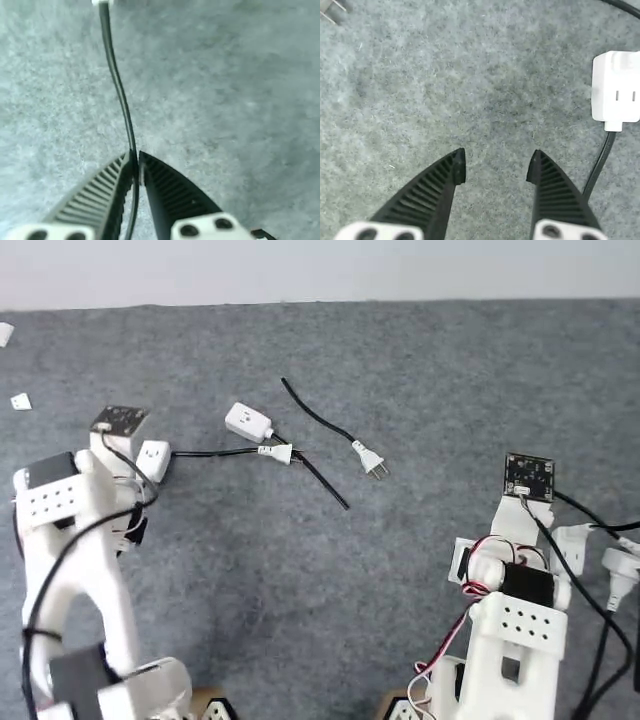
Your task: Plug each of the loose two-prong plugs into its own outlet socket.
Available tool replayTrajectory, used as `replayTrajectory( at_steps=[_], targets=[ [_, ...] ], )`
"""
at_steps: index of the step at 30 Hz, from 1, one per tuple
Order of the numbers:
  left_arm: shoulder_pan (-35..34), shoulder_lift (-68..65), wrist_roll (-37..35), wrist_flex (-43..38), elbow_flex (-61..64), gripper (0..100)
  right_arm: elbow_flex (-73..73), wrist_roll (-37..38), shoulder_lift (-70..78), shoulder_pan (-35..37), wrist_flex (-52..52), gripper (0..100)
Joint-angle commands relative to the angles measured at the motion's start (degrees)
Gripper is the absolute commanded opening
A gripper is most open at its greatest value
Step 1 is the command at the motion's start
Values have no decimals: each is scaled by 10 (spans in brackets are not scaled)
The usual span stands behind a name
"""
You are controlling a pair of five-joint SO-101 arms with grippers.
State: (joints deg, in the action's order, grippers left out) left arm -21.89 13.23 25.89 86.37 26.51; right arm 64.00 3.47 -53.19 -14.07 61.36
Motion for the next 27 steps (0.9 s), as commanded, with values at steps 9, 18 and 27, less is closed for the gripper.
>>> replayTrajectory(
  at_steps=[9,18,27],
  targets=[
    [58,251,-60,81,-36,13,4,6,-12,1,-11,208],
    [57,300,-60,142,-148,13,4,6,-12,3,-11,208],
    [55,297,-41,112,4,16,4,6,-12,2,-11,208]
  ],
)
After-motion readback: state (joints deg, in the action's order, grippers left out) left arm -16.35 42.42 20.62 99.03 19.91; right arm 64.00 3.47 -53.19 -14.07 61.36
